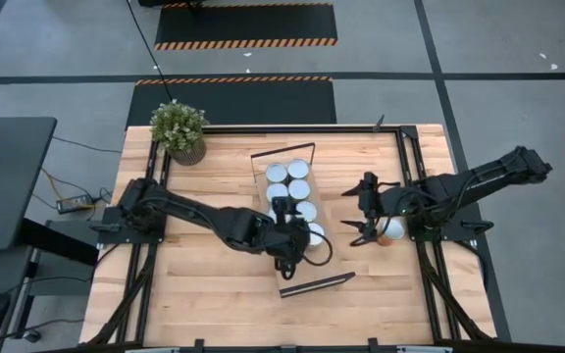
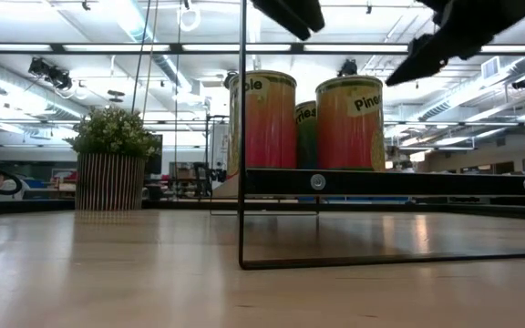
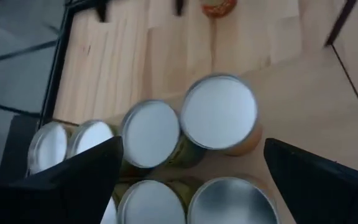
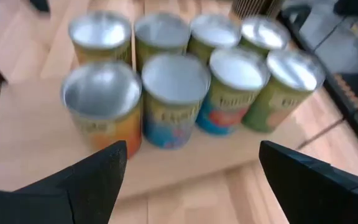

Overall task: Pick and place cans onto a shelf
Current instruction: Put the canned corn on the shelf

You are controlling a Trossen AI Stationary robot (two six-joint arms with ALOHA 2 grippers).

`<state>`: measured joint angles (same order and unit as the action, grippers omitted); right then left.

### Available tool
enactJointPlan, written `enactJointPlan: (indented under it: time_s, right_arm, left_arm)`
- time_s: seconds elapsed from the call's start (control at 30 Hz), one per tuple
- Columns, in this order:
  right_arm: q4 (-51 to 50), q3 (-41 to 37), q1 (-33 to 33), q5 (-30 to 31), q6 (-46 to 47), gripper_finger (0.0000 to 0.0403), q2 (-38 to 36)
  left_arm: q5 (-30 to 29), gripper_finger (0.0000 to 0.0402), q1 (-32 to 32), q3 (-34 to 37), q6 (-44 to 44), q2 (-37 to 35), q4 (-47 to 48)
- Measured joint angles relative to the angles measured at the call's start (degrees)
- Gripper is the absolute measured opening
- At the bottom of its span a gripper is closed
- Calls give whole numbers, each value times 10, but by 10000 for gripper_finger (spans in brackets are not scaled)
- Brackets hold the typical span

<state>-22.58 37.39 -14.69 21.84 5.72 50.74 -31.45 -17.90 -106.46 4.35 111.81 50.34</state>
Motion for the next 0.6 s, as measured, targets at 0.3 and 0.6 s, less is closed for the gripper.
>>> enactJointPlan:
  time_s: [0.3,0.6]
  right_arm:
    - [-94,0,-54,5,113,374,5]
    - [-273,7,-70,-6,298,374,44]
  left_arm:
    - [-7,396,-15,1,28,-5,39]
    - [-24,396,-29,42,26,-8,7]
